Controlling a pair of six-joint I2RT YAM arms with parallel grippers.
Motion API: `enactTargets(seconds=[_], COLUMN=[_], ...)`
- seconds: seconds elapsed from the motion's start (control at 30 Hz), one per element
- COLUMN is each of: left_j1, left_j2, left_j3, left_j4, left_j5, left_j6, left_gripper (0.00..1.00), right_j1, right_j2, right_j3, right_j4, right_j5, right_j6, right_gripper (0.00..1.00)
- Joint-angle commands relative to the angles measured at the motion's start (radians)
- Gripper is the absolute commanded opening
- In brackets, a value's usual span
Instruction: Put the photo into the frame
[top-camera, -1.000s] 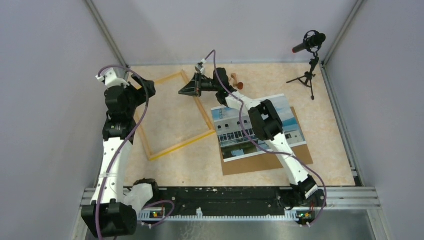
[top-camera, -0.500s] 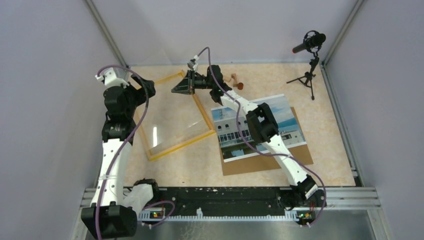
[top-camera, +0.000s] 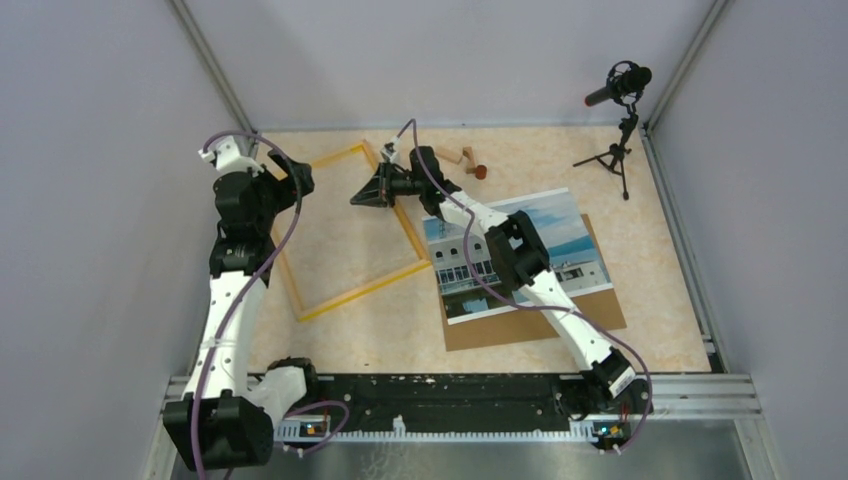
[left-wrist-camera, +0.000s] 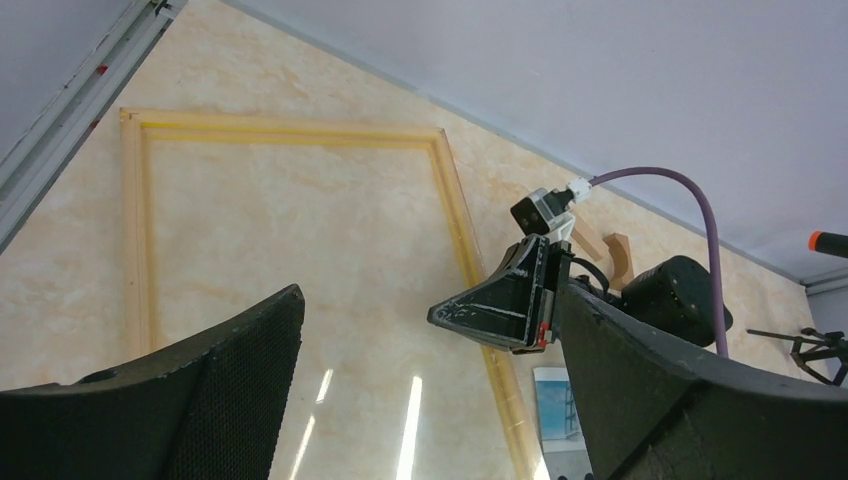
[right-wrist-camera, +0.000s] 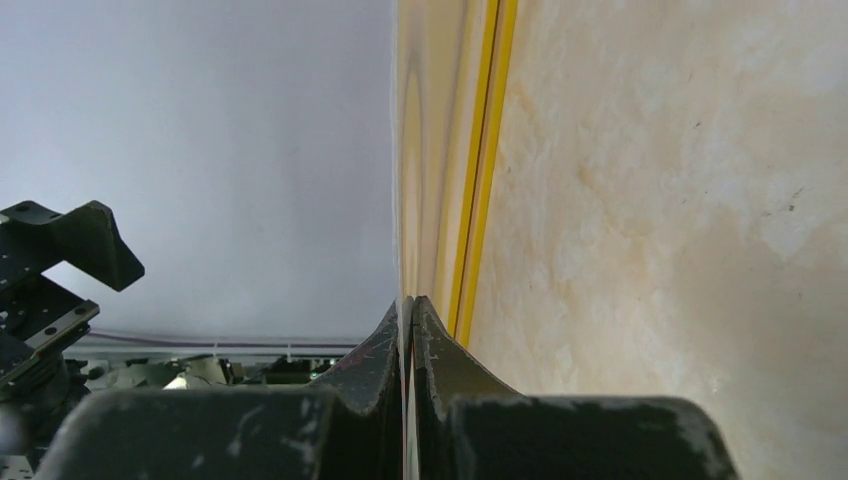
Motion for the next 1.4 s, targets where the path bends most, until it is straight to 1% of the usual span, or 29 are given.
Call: enactTargets(seconds=[0.0,0.4,1.37], left_j1=[-0.005,-0.005,-0.004], left_j2=[0.006,0.019,0.016], left_j3=[-0.008,-0.046,-0.062], left_j4=[0.072,0.113,0.113], left_j5=[0.003,0.001,-0.014], left_j6=[0.026,0.033,0.042], left_gripper=[0.99,0.99,0.99], right_j1=[-0.014,-0.027,-0.032], right_j2=[-0.024,-0.093,-0.157], right_j3=[0.019,-0.09,-0.147], right_j4=[0.002,-0.01,-0.017], right_j5=[0.033,0.059,0.074], right_j6=[-0.049,-0.126,-0.187], right_gripper=[0.0,0.0,0.0])
